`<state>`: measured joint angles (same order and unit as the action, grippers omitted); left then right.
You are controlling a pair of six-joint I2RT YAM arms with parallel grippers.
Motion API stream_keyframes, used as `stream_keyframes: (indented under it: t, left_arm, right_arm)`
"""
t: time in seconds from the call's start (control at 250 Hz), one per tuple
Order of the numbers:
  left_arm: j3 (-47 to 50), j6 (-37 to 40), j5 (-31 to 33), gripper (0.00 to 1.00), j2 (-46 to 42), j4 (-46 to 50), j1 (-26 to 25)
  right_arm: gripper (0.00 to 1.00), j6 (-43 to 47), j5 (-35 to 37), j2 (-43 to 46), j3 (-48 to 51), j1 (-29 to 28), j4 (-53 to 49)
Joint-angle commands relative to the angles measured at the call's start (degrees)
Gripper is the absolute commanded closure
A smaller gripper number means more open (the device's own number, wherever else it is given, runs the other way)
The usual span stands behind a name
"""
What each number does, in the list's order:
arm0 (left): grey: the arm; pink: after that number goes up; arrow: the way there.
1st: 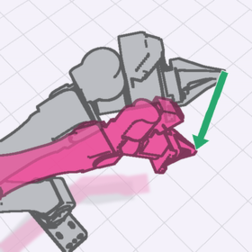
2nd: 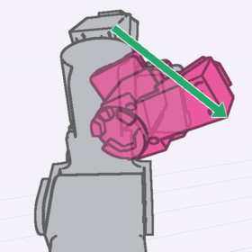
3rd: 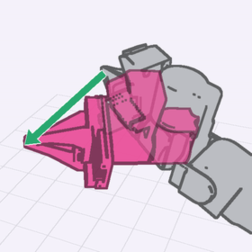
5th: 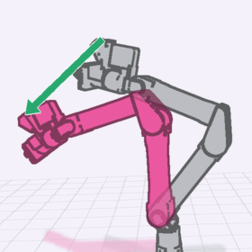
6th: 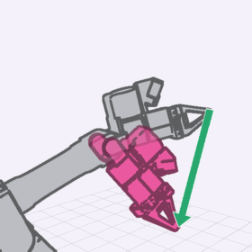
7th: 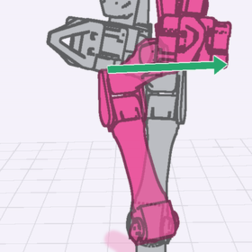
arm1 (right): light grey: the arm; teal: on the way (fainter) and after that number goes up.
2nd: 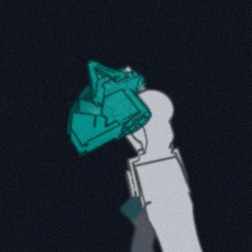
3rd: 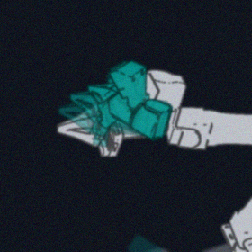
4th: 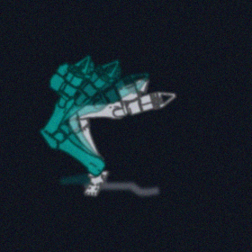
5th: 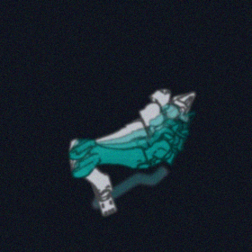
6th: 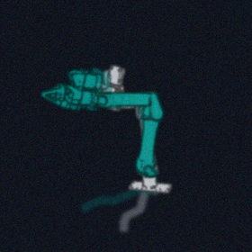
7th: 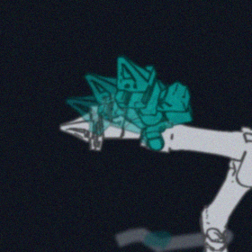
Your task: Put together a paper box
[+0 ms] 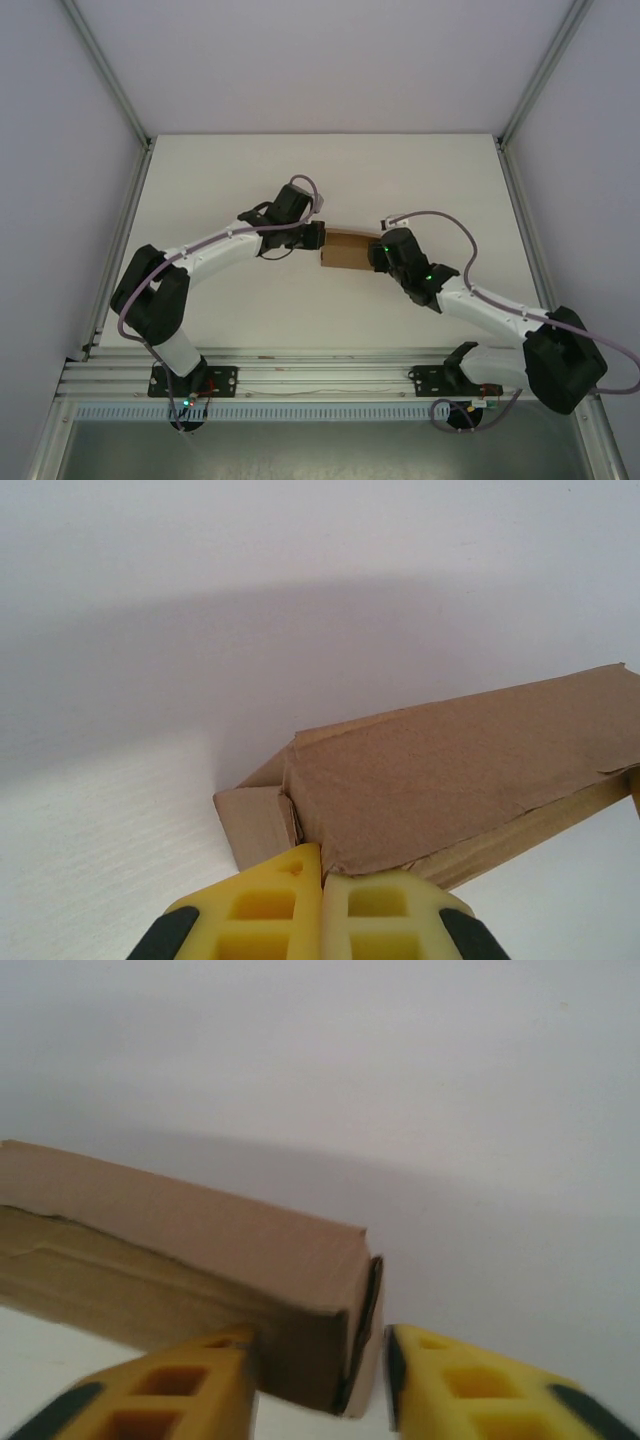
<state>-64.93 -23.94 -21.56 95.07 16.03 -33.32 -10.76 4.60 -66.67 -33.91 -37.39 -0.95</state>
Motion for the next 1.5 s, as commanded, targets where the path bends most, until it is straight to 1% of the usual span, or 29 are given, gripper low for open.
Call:
stream_keyframes:
  t: [0.0, 0.02, 0.108, 0.204, 0.316, 0.476, 0.504, 0.576, 0.763, 0.799, 0.847, 0.899, 0.959, 1.091, 1.143, 1.191, 1.267, 1.303, 1.323, 1.347, 1.359, 1.499]
  left_arm:
    - [3.5, 0.7, 2.2, 1.00, 1.4, 5.0, -0.8]
    - [3.7, 0.7, 2.2, 1.00, 1.2, 4.8, -0.8]
    - [4.6, 1.3, 2.6, 1.00, 0.5, 3.8, -1.0]
    - [5.1, 1.7, 2.9, 1.00, -0.1, 3.1, -1.4]
    - [5.1, 2.3, 2.6, 1.00, -0.1, 2.5, -1.6]
    - [5.1, 2.5, 2.8, 1.00, -0.1, 2.1, -1.8]
    - [5.2, 2.7, 2.8, 1.00, -0.1, 2.0, -1.8]
    - [5.4, 3.0, 2.7, 1.00, -0.1, 1.8, -1.8]
    - [4.2, 4.1, 1.3, 1.00, -0.4, 1.6, -1.8]
    - [3.8, 4.4, 1.1, 0.94, -0.8, 1.9, -1.8]
    - [3.2, 5.5, 1.3, 0.82, -1.6, 2.7, -1.8]
    - [2.0, 7.2, 1.9, 0.74, -2.3, 4.7, -1.7]
    - [0.7, 8.5, 3.3, 0.70, -3.1, 7.3, -1.6]
    - [-0.9, 10.3, 2.8, 0.61, -5.1, 11.9, -1.3]
    - [-0.8, 9.7, 2.7, 0.54, -6.1, 12.4, -1.3]
    - [-0.7, 8.9, 1.6, 0.43, -7.0, 12.0, -1.3]
    - [-1.4, 8.2, -0.6, 0.33, -7.7, 11.5, -1.3]
    - [-1.9, 7.6, -0.8, 0.26, -7.8, 11.0, -1.3]
    - [-2.1, 7.3, -0.6, 0.20, -7.9, 10.5, -1.3]
    - [-2.4, 6.7, -0.3, 0.04, -7.8, 9.8, -1.3]
    - [-2.6, 6.4, 0.0, 0.01, -7.7, 9.5, -1.2]
    - [-6.1, 2.1, 2.1, 0.00, -3.5, 7.1, 0.1]
  right_arm:
    - [0.44, -0.2, -2.4, 3.3, -2.1, -0.3, -5.4]
    - [0.40, -0.4, -2.7, 3.6, -2.7, -0.2, -5.9]
    - [0.31, -1.2, -2.4, 4.0, -5.1, 0.1, -7.3]
    - [0.28, -3.4, -1.1, 3.5, -7.5, 1.0, -8.1]
    - [0.28, -4.8, -0.6, 2.0, -8.9, 2.5, -7.5]
    - [0.37, -8.7, -2.5, -1.2, -9.5, 6.5, -8.7]
    - [0.37, -8.7, -2.7, -1.6, -8.7, 6.8, -7.7]
    - [0.41, -8.5, -2.8, -2.8, -6.8, 7.4, -5.6]
    - [0.54, -10.4, -3.1, -5.2, -2.3, 7.5, -2.8]
    - [0.55, -10.4, -3.9, -5.3, -1.4, 7.6, -2.2]
    - [0.56, -10.7, -4.6, -5.2, -0.4, 7.6, -1.7]
    - [0.57, -10.6, -4.9, -5.4, 0.5, 7.6, -1.2]
    - [0.57, -10.6, -5.2, -5.6, 1.0, 7.5, -1.0]
    - [0.58, -10.6, -5.0, -6.6, 0.3, 7.6, -2.6]
    - [0.59, -10.7, -5.3, -6.5, 0.6, 7.6, -2.2]
    - [0.59, -10.9, -5.6, -6.2, 1.1, 7.6, -1.7]
    - [0.60, -11.0, -5.8, -5.8, 1.4, 7.6, -1.3]
    - [0.60, -11.0, -5.9, -5.5, 1.5, 7.5, -1.4]
    - [0.60, -11.0, -5.9, -5.3, 1.6, 7.6, -1.4]
    - [0.60, -11.0, -6.0, -5.2, 1.7, 7.6, -1.5]
    - [0.60, -11.0, -6.0, -5.1, 1.8, 7.5, -1.5]
    - [0.60, -11.3, -6.1, -4.0, 2.8, 7.5, -1.2]
